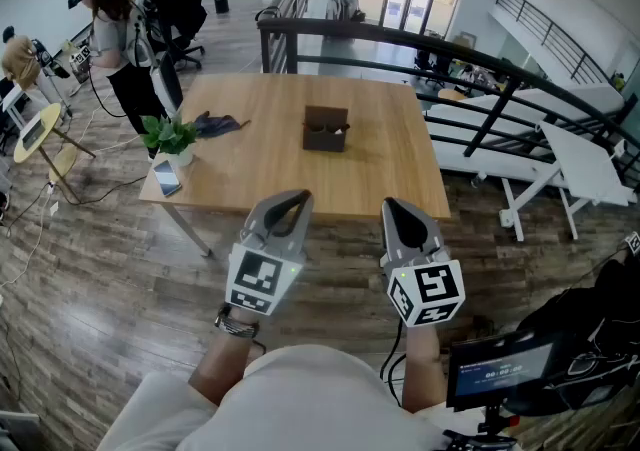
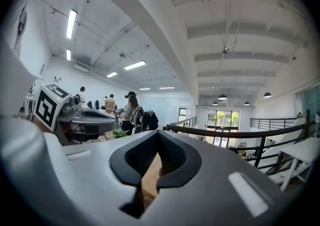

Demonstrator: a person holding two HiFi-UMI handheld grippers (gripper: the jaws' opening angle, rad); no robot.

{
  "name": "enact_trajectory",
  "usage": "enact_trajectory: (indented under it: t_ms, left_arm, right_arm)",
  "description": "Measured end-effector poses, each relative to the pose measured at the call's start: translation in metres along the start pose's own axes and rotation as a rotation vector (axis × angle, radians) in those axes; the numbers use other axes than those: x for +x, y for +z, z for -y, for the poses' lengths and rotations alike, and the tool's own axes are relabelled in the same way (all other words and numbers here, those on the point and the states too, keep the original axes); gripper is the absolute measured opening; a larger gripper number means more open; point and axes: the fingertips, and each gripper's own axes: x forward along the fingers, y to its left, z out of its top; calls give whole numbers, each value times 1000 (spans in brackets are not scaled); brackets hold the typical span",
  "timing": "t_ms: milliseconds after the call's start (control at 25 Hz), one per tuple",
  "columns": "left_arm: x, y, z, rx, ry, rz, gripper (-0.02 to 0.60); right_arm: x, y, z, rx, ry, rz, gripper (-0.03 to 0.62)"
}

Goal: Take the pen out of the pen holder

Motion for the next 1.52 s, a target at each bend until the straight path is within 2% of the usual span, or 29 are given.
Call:
enact_trajectory:
  t_ms: [160,320,680,960,1240,1520]
  left_arm:
    - [3,2,0,-1,2,1,0]
    - [6,2,5,2,-1,-1,0]
    - [13,2,11,-1,-5,4,0]
    - [16,0,19,16,-13,1,0]
    - [20,-4,32,10,2,-11,0]
    - [25,-4,44,4,28,-16,0]
  right_arm:
    - [0,5,6,-3,-13,28,2]
    - [-1,3,10,34,14,31,2]
    - [-2,-5,13,32,37,21,3]
    - [-6,-4,16,40,77,57,2]
    - [-12,-8,22,42,93,63,2]
    - [-18,-15,27,66,145,60,2]
